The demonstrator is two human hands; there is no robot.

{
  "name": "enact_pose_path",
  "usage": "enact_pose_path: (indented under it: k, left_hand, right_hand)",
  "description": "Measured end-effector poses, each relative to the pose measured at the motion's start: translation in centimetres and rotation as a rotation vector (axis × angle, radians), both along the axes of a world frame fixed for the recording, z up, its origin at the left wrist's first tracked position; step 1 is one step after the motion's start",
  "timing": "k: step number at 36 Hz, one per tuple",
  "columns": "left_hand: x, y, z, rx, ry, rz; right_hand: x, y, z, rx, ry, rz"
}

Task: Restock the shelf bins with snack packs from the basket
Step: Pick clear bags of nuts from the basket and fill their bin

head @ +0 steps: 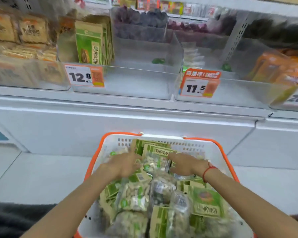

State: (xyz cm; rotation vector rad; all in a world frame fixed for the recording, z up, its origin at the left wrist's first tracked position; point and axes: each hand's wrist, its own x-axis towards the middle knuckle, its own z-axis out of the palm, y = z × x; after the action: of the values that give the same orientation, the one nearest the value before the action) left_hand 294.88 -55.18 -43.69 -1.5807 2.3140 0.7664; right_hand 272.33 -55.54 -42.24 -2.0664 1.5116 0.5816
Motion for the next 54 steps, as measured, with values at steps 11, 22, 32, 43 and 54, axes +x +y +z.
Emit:
enact_pose_path:
  k: [11,22,32,43,54]
  left_hand:
    - [0.7,0.5,-1.8,0.105,-0.062,-0.21]
    - [0.8,1.2,-1.8,-0.092,0.359,-0.044]
    - [-0.6,0.1,1.7,0.12,1.096,0.728]
    - [-1.5,-0.4,1.5,0.315,1.133,0.815]
    - [1.8,-2.7,0.9,0.529,1.074,0.867]
  right_hand:
    - [2.6,2.5,-3.1,0.047,-0.282,-0.067]
    - [1.7,3.5,-1.8,0.053,-0.542,-0.172]
    - [-0.7,1.1,1.0,0.086,-1.191,-0.832]
    - [-0.4,2.3,-0.4,0.295,-0.728,-0.482]
    - [-1.2,2.1,-3.5,-0.161,-0.341,-0.18]
